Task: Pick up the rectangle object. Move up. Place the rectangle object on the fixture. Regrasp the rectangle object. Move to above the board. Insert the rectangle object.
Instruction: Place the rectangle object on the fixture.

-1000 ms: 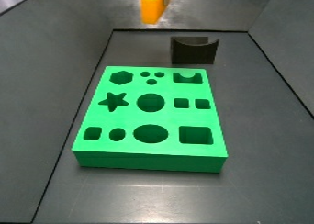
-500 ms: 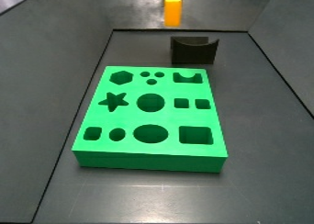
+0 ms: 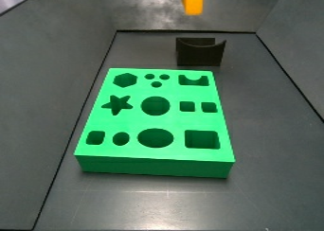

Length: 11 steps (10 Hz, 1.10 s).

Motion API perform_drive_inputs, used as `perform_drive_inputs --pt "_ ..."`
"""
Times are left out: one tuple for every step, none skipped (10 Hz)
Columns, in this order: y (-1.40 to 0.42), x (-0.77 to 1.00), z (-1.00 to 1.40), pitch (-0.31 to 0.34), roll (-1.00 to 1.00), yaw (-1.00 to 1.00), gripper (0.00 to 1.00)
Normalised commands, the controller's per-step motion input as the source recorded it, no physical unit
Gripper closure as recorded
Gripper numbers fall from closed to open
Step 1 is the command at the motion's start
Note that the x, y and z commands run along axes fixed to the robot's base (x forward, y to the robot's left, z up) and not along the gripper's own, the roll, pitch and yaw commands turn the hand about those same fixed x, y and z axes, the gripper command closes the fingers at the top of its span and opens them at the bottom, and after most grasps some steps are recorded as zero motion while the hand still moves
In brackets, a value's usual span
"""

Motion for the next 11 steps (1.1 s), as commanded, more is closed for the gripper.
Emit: perform_drive_inputs --pt "0.12 0.56 0.03 0.024 -1.00 -0.02 1.00" --pt "0.09 0.45 0.02 0.046 -1.00 -0.03 1.00" --pt "0.07 0.37 0.01 0.061 -1.00 -0.04 1.00" --pt "0.06 0.25 0.00 0.081 -1.00 -0.05 1.00" --pt "0.05 0.19 0.00 0.091 -1.00 -0.06 1.00" --pt "0.05 0.08 0.00 0.104 -0.94 -0.08 1.00" --pt "0.05 0.04 0.00 0.079 -0.76 -0.09 1.00" --pt "0.04 0.05 -0.01 0.056 -0.52 -0.10 1.00" --pt "0.04 0.06 -0.01 0.052 -0.34 -0.10 1.00" --pt "0.03 0.06 0.00 0.047 -0.21 -0.09 1.00" --pt "0.13 0.13 -1.00 0.172 -1.00 -0.07 1.00"
